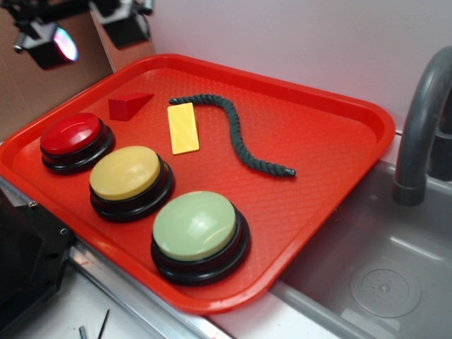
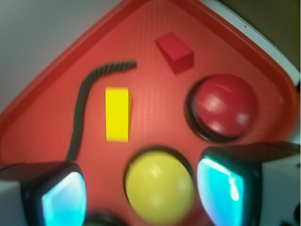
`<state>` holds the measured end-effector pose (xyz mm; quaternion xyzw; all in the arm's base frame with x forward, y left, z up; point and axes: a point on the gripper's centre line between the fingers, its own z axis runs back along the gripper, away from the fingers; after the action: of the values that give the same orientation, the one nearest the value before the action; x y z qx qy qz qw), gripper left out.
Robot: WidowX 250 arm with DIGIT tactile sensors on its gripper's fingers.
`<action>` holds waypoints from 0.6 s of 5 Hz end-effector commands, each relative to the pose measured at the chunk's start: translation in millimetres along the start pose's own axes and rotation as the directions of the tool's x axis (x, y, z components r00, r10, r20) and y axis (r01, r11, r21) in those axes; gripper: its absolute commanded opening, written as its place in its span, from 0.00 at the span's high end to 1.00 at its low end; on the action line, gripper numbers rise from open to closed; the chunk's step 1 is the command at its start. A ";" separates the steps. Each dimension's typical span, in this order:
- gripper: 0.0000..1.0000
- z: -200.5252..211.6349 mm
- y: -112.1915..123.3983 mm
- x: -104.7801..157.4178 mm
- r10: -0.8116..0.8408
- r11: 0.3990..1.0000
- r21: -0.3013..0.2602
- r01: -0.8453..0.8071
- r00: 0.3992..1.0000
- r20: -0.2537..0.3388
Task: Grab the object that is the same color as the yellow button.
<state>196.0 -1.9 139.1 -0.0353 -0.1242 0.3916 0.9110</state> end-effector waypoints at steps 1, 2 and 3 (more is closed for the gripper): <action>0.00 -54.3 -26.9 25.4 0.050 0.999 -0.021 -0.049 0.995 0.085; 0.00 -77.8 -30.3 32.8 0.042 0.999 0.026 -0.045 0.994 0.098; 0.00 -96.4 -27.1 38.1 0.052 0.997 0.056 -0.058 0.993 0.103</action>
<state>254.8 4.6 44.2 0.0217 -0.1352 0.4185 0.8978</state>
